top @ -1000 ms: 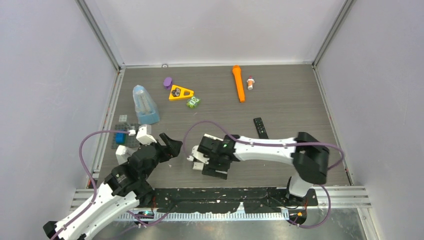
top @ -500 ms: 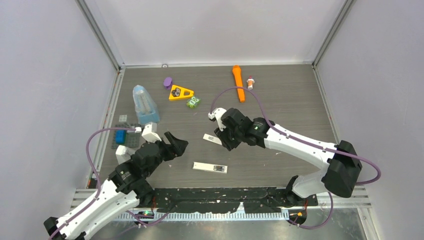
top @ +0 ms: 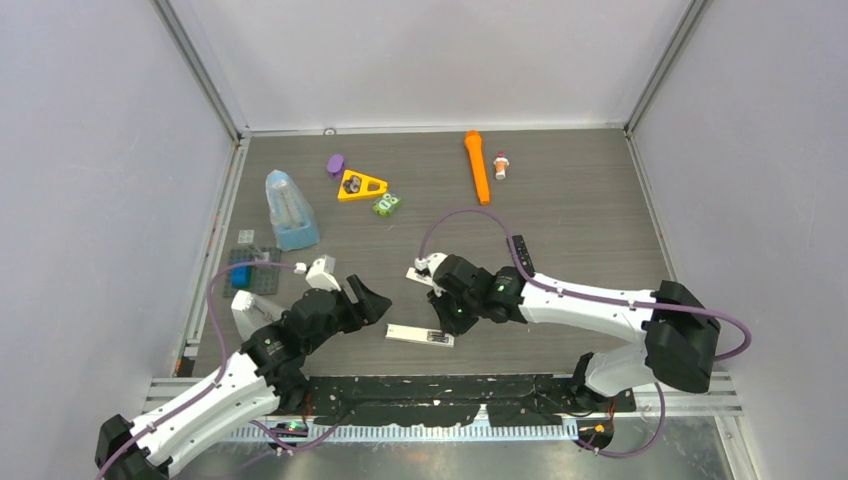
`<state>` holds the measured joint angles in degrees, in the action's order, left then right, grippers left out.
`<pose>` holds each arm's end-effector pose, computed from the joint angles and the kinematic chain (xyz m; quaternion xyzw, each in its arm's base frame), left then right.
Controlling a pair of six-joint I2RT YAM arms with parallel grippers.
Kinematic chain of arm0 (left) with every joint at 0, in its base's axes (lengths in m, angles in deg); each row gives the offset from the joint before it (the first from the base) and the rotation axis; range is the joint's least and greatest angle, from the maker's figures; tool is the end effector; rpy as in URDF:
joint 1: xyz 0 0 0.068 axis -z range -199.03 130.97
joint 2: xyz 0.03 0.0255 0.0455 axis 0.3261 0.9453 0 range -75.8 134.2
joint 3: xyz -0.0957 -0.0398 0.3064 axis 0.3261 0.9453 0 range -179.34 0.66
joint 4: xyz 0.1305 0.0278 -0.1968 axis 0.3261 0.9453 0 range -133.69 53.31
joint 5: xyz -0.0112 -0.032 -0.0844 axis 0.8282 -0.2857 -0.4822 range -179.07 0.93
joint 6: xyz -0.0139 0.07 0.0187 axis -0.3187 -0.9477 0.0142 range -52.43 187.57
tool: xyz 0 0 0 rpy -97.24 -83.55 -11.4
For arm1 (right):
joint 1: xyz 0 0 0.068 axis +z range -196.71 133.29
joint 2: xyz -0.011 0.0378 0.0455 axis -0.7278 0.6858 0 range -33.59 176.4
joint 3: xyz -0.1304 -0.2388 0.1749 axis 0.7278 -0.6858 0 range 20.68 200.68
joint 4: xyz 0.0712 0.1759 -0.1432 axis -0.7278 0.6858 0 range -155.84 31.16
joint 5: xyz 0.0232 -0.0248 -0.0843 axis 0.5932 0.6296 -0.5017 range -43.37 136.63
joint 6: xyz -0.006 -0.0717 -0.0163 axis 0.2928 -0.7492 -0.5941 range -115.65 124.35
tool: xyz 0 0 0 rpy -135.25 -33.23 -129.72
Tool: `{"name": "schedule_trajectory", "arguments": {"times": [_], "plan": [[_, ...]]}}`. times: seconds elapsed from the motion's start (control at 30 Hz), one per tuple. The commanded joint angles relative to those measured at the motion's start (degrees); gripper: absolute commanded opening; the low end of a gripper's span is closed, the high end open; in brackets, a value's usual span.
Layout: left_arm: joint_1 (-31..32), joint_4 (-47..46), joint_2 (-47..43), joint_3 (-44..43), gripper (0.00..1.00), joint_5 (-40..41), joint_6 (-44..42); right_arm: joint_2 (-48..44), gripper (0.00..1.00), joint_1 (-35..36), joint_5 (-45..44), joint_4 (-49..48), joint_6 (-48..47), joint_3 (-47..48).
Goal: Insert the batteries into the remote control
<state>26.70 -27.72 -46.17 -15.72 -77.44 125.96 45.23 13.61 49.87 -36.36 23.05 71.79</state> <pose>0.0718 -0.0558 0.2123 -0.1456 0.8473 -0.3432 0.3783 0.1229 0.2227 0.2606 -0.3481 0.8935 0.2005 0.2006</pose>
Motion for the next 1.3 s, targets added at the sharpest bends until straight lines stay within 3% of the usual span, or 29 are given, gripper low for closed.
{"name": "schedule_trajectory", "arguments": {"times": [0.0,0.37,0.63,0.97,1.03,1.1,1.13,1.2,1.27], "plan": [[0.0,-6.9,1.0,2.0,0.73,-2.3,3.0,3.0,0.14,2.8,-3.0,-3.8,3.9,1.7],[0.0,-7.4,0.5,3.1,0.73,-2.1,3.8,9.8,0.1,6.0,-10.9,-4.1,5.6,3.9],[0.0,-7.3,0.4,3.0,0.73,-2.0,3.8,13.6,0.1,6.5,-11.5,-4.0,6.4,3.7],[0.0,-5.9,-1.0,2.3,0.74,-1.0,2.9,10.2,0.11,7.1,-11.9,-2.7,6.0,5.9],[0.0,-4.2,-1.6,1.3,0.74,-0.2,2.1,8.4,0.18,7.1,-12.7,-2.4,5.0,6.9],[0.0,-2.0,-2.5,0.0,0.74,0.9,1.2,6.7,0.38,7.1,-13.4,-2.6,3.5,7.5],[0.0,-0.9,-3.2,-0.7,0.74,1.5,0.5,6.2,0.55,7.1,-14.0,-2.7,2.1,7.6],[0.0,1.7,-4.6,-2.2,0.74,2.9,-0.4,5.5,0.71,7.0,-14.0,-3.3,-1.0,7.6],[0.0,4.9,-6.3,-3.8,0.75,4.2,-1.4,6.6,0.77,7.1,-13.3,-4.1,-4.9,7.3]]}}
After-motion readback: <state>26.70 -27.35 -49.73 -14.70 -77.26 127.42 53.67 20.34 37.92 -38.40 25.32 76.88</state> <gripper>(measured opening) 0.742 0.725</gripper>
